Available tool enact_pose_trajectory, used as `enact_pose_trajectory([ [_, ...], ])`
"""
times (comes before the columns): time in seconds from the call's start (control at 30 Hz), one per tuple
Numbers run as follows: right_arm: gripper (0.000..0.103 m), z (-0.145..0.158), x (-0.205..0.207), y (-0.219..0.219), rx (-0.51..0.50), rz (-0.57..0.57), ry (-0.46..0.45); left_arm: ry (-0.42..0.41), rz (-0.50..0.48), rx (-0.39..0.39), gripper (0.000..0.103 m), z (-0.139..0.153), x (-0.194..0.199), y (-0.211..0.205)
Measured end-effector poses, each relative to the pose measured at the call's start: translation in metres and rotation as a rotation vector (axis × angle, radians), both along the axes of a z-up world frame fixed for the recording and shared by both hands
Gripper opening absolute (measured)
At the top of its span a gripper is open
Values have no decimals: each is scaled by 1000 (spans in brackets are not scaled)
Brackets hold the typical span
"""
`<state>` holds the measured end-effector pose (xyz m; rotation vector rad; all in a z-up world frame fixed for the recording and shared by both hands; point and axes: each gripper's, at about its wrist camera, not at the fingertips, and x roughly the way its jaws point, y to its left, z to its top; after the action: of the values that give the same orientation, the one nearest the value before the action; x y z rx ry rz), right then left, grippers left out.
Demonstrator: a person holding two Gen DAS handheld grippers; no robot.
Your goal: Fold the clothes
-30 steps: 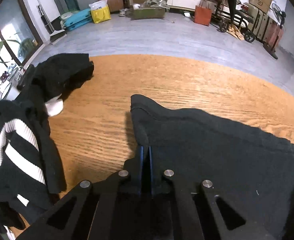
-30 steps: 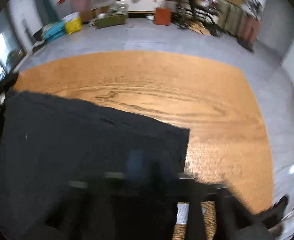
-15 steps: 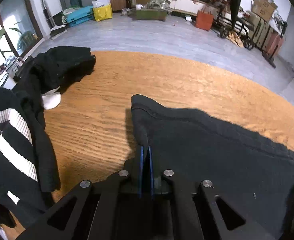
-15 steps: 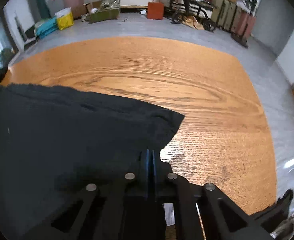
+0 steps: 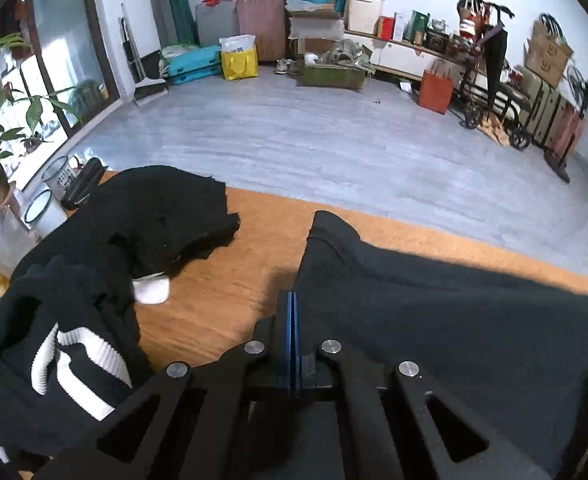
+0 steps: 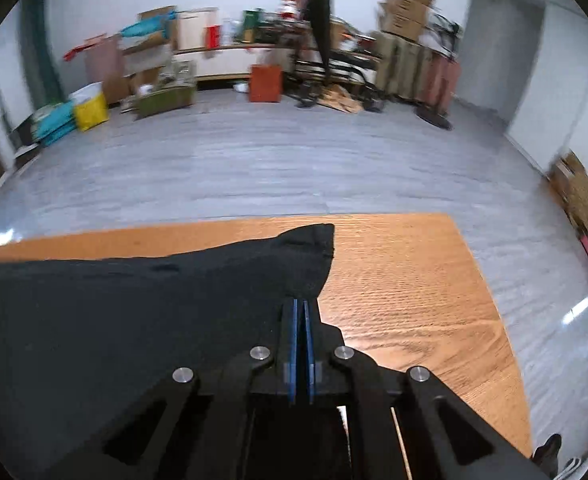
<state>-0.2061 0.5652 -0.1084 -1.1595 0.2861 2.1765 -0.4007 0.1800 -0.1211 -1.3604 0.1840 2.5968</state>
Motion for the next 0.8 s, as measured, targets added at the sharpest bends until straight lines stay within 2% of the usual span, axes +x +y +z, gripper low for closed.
enact_pose_trajectory([
  [0.03, 13, -4, 0, 0, -9, -21, -13, -43, -2, -2, 2, -5, -1, -3],
  [0.07, 38, -8, 0, -1, -19, -41, -26, -85, -5, -4, 2, -11, -2, -7],
  [0.1, 54, -10, 6, -4, -17, -44, -29, -123, -9, -5, 2, -15, -2, -10],
  [0.17, 59, -12, 23, -12, -6, -34, -25, -166, -27, -12, 3, -16, 5, -17],
  [0.2, 64, -10, 37, -20, -13, -10, -16, -155, -42, -27, 3, -12, 13, -21],
  [0.27, 67, -5, 69, -40, -36, 54, 5, -140, -80, -54, 4, -4, 31, -26],
  [0.33, 71, -2, 105, -75, -81, 150, 21, -155, -144, -88, 9, 1, 61, -31],
  [0.4, 73, -4, 148, -115, -112, 259, 13, -184, -197, -99, 29, 1, 94, -37],
  [0.47, 74, -10, 186, -152, -142, 336, -5, -222, -256, -86, 42, -3, 140, -45],
  [0.53, 74, -16, 223, -183, -171, 397, -23, -290, -313, -55, 44, -13, 181, -53],
  [0.63, 74, -27, 268, -212, -192, 439, -61, -439, -355, -5, 44, -38, 238, -66],
  [0.8, 74, -38, 319, -246, -247, 422, -53, -495, -289, 58, 44, -52, 290, -86],
])
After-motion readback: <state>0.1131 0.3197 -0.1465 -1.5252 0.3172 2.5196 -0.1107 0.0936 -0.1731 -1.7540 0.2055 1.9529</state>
